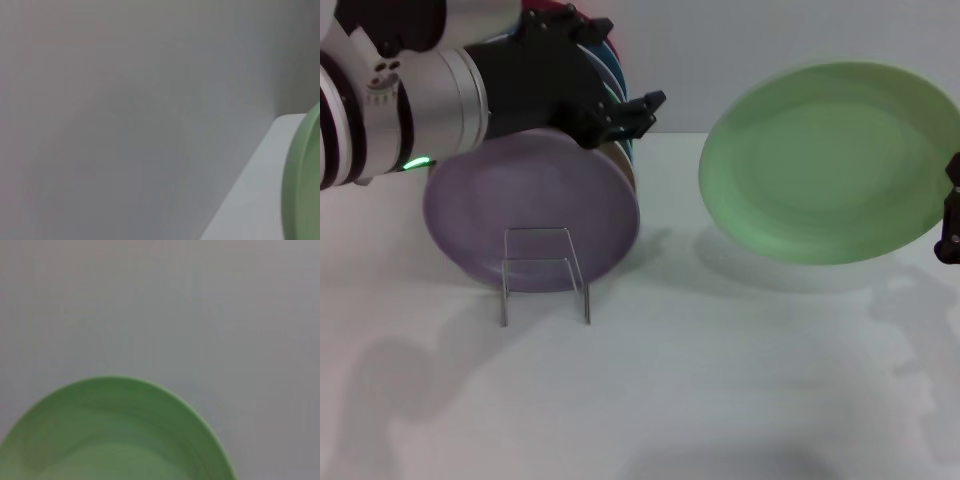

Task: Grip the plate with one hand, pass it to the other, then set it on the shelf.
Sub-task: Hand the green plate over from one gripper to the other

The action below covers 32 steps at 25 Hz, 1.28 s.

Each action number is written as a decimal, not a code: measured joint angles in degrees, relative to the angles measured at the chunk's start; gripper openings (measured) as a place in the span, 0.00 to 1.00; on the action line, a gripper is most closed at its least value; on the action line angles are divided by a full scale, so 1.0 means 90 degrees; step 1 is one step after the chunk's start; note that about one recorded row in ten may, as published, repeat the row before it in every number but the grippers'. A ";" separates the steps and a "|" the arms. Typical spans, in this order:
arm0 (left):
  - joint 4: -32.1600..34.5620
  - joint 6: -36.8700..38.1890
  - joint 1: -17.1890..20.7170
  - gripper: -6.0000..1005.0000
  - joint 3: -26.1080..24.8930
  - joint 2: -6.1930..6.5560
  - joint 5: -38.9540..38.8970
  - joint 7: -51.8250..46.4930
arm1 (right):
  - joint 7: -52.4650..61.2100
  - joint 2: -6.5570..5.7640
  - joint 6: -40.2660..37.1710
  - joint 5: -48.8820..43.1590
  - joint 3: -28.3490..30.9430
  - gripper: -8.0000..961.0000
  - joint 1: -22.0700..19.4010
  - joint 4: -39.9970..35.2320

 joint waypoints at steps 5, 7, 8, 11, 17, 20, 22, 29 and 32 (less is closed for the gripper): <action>0.0055 -0.0071 -0.0142 0.78 0.0319 0.0053 -0.0083 -0.0140 | 0.0023 -0.0018 -0.0015 -0.0005 -0.0007 0.03 0.0086 -0.0071; 0.0126 -0.0068 -0.0206 0.78 0.0465 0.0067 -0.0105 -0.0165 | 0.0022 -0.0018 0.0001 -0.0008 -0.0017 0.03 0.0133 -0.0095; 0.0154 -0.0058 -0.0244 0.78 0.0549 0.0071 -0.0112 -0.0173 | 0.0026 -0.0020 0.0008 -0.0009 -0.0019 0.03 0.0155 -0.0112; 0.0259 0.0076 -0.0343 0.78 0.0774 0.0088 -0.0123 -0.0224 | 0.0034 -0.0020 0.0026 -0.0009 -0.0019 0.03 0.0212 -0.0175; 0.0563 0.0494 -0.0443 0.78 0.1075 0.0105 -0.0120 -0.0203 | 0.0055 -0.0010 0.0131 -0.0009 -0.0110 0.03 0.0271 -0.0235; 0.0651 0.0623 -0.0462 0.78 0.1122 0.0112 -0.0115 -0.0172 | 0.0057 -0.0015 0.0175 -0.0009 -0.0200 0.03 0.0271 -0.0224; 0.0670 0.0736 -0.0467 0.78 0.1183 0.0119 -0.0124 -0.0134 | 0.0058 -0.0020 0.0178 -0.0009 -0.0222 0.03 0.0270 -0.0218; 0.0785 0.1053 -0.0514 0.78 0.1383 0.0131 -0.0079 -0.0093 | 0.0104 -0.0038 0.0157 -0.0008 -0.0291 0.03 0.0224 -0.0189; 0.0847 0.1147 -0.0531 0.78 0.1446 0.0134 -0.0079 -0.0025 | 0.0137 -0.0057 0.0144 -0.0008 -0.0307 0.03 0.0216 -0.0188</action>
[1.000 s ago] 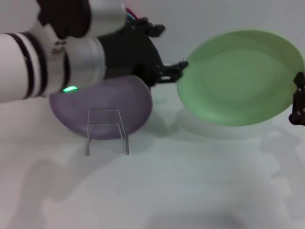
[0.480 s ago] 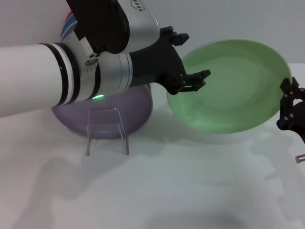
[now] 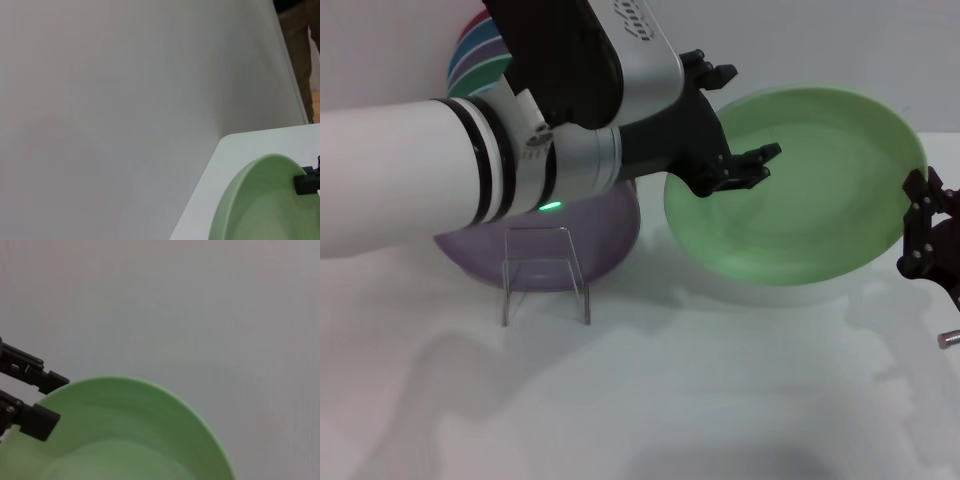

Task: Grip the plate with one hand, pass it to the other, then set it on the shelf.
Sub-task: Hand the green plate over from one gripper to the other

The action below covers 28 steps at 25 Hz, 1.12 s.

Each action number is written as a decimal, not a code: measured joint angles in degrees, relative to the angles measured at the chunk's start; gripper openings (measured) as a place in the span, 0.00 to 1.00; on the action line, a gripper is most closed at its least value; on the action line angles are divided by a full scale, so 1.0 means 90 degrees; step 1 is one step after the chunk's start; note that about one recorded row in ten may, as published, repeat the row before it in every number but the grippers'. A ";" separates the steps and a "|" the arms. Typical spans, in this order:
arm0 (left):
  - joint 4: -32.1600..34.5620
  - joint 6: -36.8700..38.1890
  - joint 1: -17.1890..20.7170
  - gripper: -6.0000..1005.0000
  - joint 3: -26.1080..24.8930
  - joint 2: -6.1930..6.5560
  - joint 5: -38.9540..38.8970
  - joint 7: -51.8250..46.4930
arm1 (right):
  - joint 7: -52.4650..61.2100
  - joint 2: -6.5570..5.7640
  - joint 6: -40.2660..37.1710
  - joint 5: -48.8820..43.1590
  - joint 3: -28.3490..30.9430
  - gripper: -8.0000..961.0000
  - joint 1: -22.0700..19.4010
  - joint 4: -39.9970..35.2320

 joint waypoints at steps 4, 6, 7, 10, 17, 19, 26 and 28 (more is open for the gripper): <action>0.0055 0.0108 -0.0004 0.78 0.0093 -0.0004 -0.0001 0.0036 | 0.0011 -0.0002 -0.0014 0.0003 -0.0008 0.03 -0.0002 -0.0065; 0.0063 0.0128 0.0005 0.78 0.0105 0.0002 -0.0001 0.0037 | 0.0052 -0.0007 -0.0021 0.0009 -0.0028 0.03 0.0103 -0.0186; 0.0065 0.0129 0.0010 0.78 0.0106 0.0002 -0.0001 0.0037 | 0.0052 -0.0007 -0.0021 0.0009 -0.0028 0.03 0.0103 -0.0186; 0.0068 0.0154 0.0026 0.78 0.0107 0.0003 -0.0002 0.0038 | 0.0060 -0.0005 -0.0032 0.0009 -0.0068 0.03 0.0233 -0.0282; 0.0070 0.0193 0.0059 0.78 0.0082 0.0016 -0.0002 0.0076 | 0.0076 0.0019 -0.0040 0.0009 -0.0145 0.03 0.0547 -0.0489; 0.0096 0.0195 0.0060 0.78 0.0061 0.0014 -0.0001 0.0115 | 0.0077 0.0029 -0.0049 0.0008 -0.0151 0.03 0.0608 -0.0531; 0.0160 0.0211 0.0043 0.78 0.0022 0.0007 0.0180 0.0124 | 0.0081 0.0041 -0.0106 0.0003 -0.0236 0.03 0.0747 -0.0603; 0.0160 0.0211 0.0043 0.78 0.0022 0.0007 0.0180 0.0124 | 0.0084 0.0047 -0.0108 0.0003 -0.0240 0.03 0.0758 -0.0607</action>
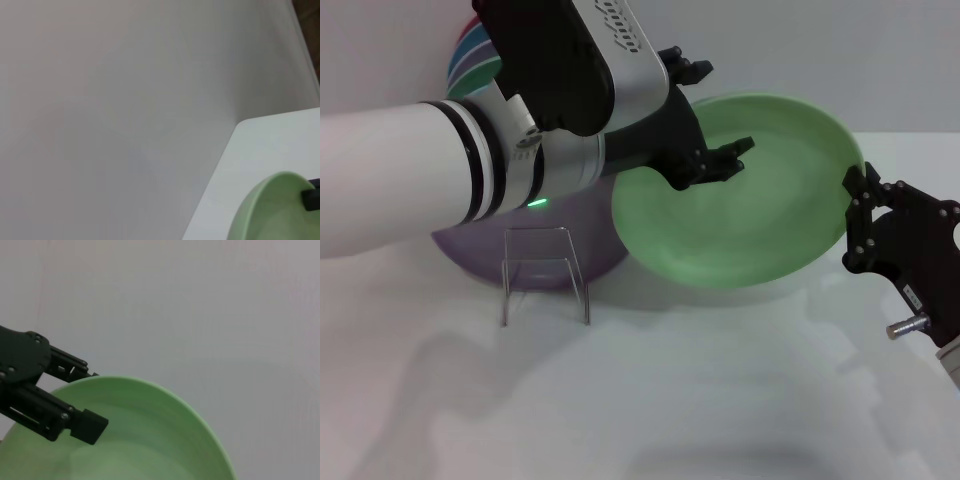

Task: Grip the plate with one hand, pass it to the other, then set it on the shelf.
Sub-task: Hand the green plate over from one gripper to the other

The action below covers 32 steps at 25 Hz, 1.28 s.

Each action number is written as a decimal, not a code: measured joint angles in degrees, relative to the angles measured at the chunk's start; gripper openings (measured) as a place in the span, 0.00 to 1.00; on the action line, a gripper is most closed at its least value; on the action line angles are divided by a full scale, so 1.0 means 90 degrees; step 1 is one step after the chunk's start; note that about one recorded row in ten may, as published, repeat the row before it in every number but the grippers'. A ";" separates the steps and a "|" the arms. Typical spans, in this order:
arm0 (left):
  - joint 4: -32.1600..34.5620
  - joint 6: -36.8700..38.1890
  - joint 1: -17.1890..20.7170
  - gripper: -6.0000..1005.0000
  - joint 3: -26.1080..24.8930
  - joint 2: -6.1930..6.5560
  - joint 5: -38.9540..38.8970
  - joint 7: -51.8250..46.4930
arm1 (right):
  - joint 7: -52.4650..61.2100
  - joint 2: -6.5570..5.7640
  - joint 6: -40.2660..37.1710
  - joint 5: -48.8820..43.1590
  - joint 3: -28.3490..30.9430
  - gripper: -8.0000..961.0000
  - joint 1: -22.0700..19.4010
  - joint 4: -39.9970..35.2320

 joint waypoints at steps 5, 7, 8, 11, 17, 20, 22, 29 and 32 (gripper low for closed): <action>0.0075 0.0024 0.0003 0.78 -0.0211 -0.0002 0.0153 -0.0001 | 0.0018 0.0001 -0.0001 0.0002 0.0000 0.03 0.0047 -0.0023; 0.0117 0.0025 0.0008 0.78 -0.0291 0.0005 0.0155 -0.0001 | 0.0027 0.0001 -0.0001 0.0003 0.0003 0.03 0.0063 -0.0027; 0.0134 0.0025 0.0011 0.78 -0.0306 0.0008 0.0156 -0.0002 | 0.0040 0.0001 0.0001 0.0004 0.0008 0.03 0.0070 -0.0027; 0.0161 0.0024 0.0030 0.78 -0.0323 0.0011 0.0157 -0.0002 | 0.0084 0.0001 0.0031 0.0009 0.0039 0.03 0.0117 -0.0048; 0.0169 0.0024 0.0056 0.78 -0.0316 0.0018 0.0156 -0.0003 | 0.0261 0.0001 0.0052 0.0039 0.0096 0.03 0.0284 -0.0259; 0.0176 0.0024 0.0060 0.78 -0.0304 0.0019 0.0159 -0.0004 | 0.0270 0.0003 0.0054 0.0045 0.0101 0.03 0.0378 -0.0362; 0.0197 0.0023 0.0059 0.78 -0.0300 0.0020 0.0161 -0.0002 | 0.0270 0.0014 0.0055 0.0046 0.0106 0.03 0.0444 -0.0433; 0.0311 0.0023 0.0029 0.78 -0.0314 0.0017 0.0201 0.0033 | 0.0270 0.0067 0.0059 0.0032 0.0161 0.03 0.0512 -0.0495; 0.0276 0.0023 0.0045 0.78 -0.0319 0.0008 0.0208 0.0049 | 0.0270 0.0068 0.0059 0.0030 0.0161 0.03 0.0516 -0.0495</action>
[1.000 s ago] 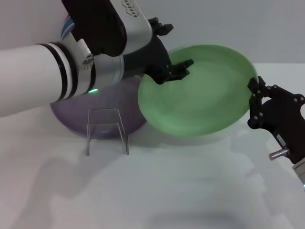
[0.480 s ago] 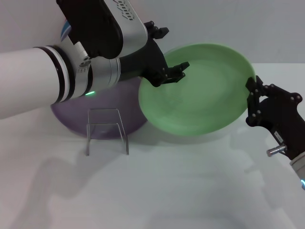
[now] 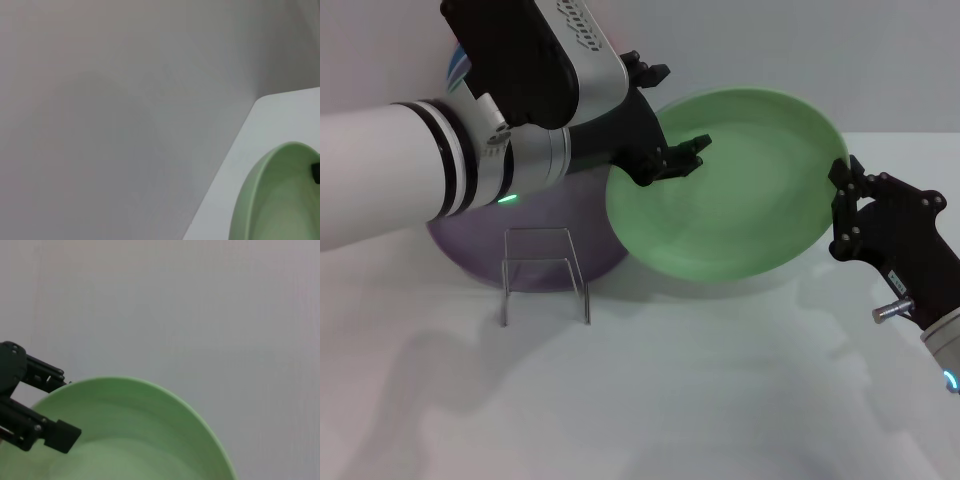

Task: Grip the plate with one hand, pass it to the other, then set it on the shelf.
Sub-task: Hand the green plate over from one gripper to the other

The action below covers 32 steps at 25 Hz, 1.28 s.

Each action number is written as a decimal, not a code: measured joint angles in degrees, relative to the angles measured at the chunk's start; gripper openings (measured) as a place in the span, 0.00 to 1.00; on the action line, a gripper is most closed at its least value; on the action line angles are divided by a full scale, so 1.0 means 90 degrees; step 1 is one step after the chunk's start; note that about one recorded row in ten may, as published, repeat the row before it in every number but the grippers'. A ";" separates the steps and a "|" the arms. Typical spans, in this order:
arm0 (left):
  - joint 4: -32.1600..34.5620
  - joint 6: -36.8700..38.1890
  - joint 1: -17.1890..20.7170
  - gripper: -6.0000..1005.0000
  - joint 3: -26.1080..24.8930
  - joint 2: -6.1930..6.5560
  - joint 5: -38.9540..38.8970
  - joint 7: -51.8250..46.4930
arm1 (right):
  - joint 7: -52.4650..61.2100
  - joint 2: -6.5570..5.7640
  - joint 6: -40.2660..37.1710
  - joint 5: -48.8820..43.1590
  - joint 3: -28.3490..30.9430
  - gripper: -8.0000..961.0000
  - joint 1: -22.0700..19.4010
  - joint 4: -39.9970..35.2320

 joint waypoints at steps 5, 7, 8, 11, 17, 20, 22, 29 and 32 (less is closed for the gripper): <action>-0.0128 0.0000 0.0070 0.76 -0.0008 0.0005 0.0006 0.0002 | 0.0036 -0.0006 0.0000 0.0013 0.0030 0.03 0.0002 -0.0037; -0.0161 0.0000 0.0097 0.73 -0.0008 0.0002 0.0007 0.0002 | 0.0088 -0.0011 0.0000 0.0013 0.0068 0.03 0.0003 -0.0067; -0.0170 0.0000 0.0105 0.72 -0.0008 0.0000 0.0007 0.0002 | 0.0110 -0.0012 0.0000 0.0010 0.0079 0.03 0.0003 -0.0077; -0.0171 0.0000 0.0108 0.62 -0.0005 -0.0007 0.0007 0.0002 | 0.0137 -0.0016 -0.0002 -0.0005 0.0087 0.03 0.0003 -0.0078; -0.0132 -0.0005 0.0090 0.43 0.0039 -0.0007 0.0007 0.0002 | 0.0141 -0.0032 -0.0001 -0.0015 0.0062 0.03 -0.0002 -0.0048; -0.0130 -0.0005 0.0096 0.41 0.0041 -0.0002 0.0006 0.0002 | 0.0143 -0.0037 -0.0002 -0.0018 0.0058 0.03 -0.0016 -0.0042; -0.0133 -0.0001 0.0105 0.40 0.0035 -0.0003 0.0006 0.0003 | 0.0144 -0.0038 -0.0004 -0.0020 0.0053 0.03 -0.0023 -0.0040; -0.0043 -0.0279 -0.0089 0.34 -0.0073 -0.0008 0.0110 0.0047 | 0.0148 -0.0049 -0.0029 -0.0024 0.0031 0.03 -0.0045 0.0019; 0.0017 -0.0110 -0.0088 0.32 0.0013 -0.0015 0.0213 0.0075 | 0.0149 -0.0050 -0.0027 -0.0024 0.0016 0.03 -0.0047 0.0031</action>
